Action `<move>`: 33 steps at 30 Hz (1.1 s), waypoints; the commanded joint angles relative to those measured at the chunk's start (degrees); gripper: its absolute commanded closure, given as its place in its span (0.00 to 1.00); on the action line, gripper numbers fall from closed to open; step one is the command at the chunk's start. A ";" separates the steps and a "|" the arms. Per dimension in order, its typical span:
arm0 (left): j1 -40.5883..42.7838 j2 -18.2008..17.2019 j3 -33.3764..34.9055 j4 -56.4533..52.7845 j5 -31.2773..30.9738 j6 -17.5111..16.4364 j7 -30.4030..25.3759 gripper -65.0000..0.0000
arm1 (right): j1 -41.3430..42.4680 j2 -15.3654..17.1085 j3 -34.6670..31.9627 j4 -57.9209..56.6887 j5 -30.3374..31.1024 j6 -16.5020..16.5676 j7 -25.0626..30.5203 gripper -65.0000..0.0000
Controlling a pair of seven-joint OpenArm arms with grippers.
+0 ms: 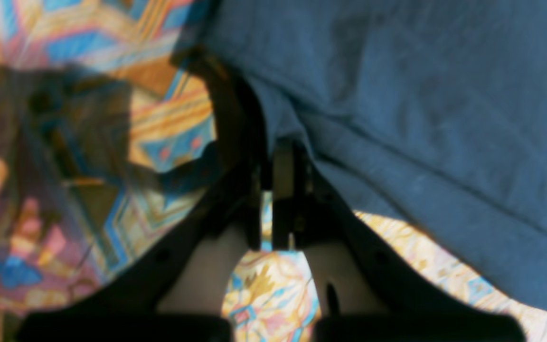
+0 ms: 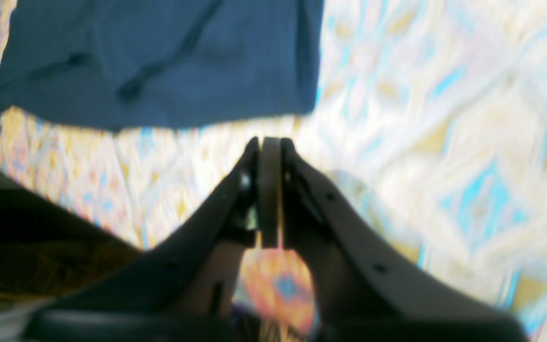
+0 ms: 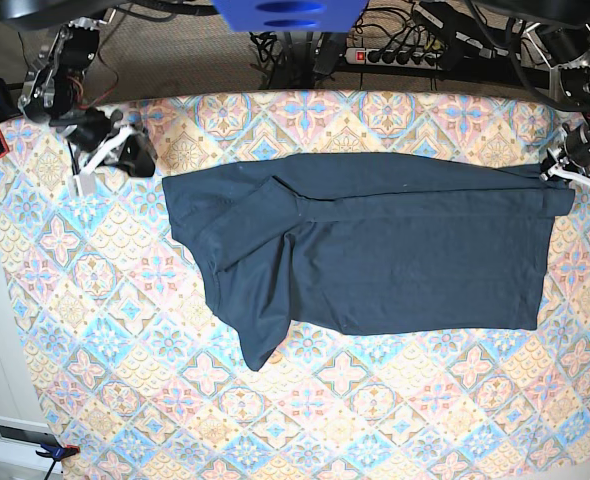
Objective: Layout the t-shirt on the table in an organized manner, then fold the t-shirt properly
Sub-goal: 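Pull the folded edge taut with both grippers, straightening the shirt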
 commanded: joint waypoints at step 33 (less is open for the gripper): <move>-0.41 -1.17 -0.27 0.79 -0.96 -0.07 -0.79 1.00 | 10.44 2.08 -11.33 -10.34 -17.47 0.35 7.94 0.65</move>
